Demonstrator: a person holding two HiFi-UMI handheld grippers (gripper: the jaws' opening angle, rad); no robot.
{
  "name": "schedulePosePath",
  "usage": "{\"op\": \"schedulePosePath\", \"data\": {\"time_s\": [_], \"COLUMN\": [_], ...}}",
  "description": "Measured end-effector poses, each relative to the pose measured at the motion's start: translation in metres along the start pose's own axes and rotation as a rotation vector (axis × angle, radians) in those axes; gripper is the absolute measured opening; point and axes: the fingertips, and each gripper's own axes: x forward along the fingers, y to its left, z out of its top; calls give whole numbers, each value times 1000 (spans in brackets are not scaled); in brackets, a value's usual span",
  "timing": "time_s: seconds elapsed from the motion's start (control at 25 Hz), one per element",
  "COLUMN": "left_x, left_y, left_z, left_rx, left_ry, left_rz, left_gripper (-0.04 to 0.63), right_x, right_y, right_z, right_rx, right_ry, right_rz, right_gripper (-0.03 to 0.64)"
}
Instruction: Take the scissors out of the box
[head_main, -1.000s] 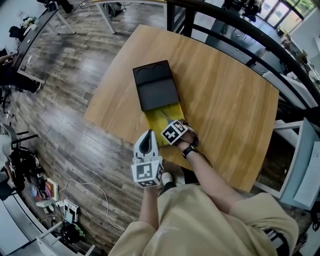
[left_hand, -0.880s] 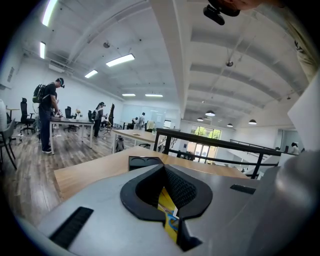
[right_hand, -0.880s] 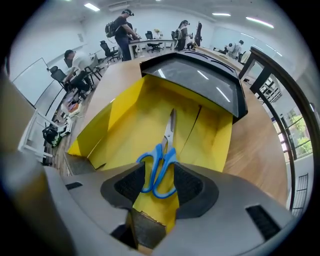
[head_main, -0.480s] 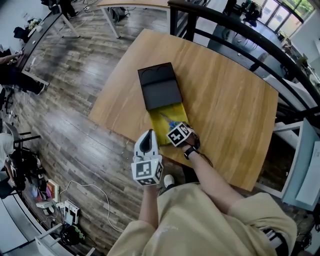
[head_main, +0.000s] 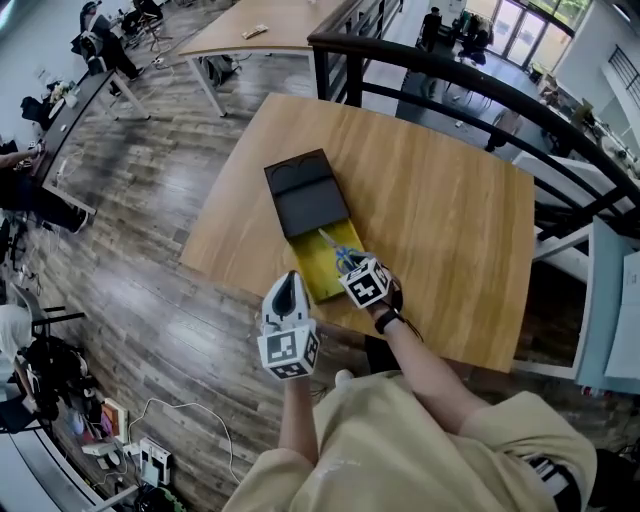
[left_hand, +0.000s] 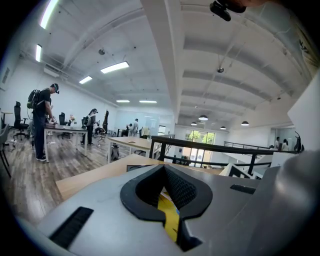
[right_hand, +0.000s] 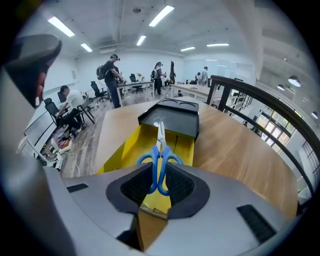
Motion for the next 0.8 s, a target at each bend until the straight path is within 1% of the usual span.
{"op": "schedulePosePath", "data": {"time_s": [0.08, 0.24, 0.4, 0.52, 0.68, 0.8], "left_x": [-3, -11, -25, -34, -49, -58], "left_y": [5, 6, 7, 2, -4, -6], "left_z": [4, 14, 23, 30, 37, 45], "left_rx": [11, 34, 60, 85, 113, 138], "left_ry": [-10, -33, -62, -82, -102, -125], "left_rz": [9, 9, 21, 26, 7, 13], "left_gripper": [9, 9, 9, 9, 9, 9], "right_x": [-17, -51, -79, -100, -130, -153], "right_y": [1, 4, 12, 17, 24, 24], "right_z": [4, 10, 31, 40, 53, 65], "right_rx": [1, 39, 33, 35, 46, 40], "right_ry": [-38, -107, -208, -260, -335, -395], "right_rz": [-7, -15, -25, -35, -61, -93], "right_gripper": [83, 83, 83, 83, 83, 83]}}
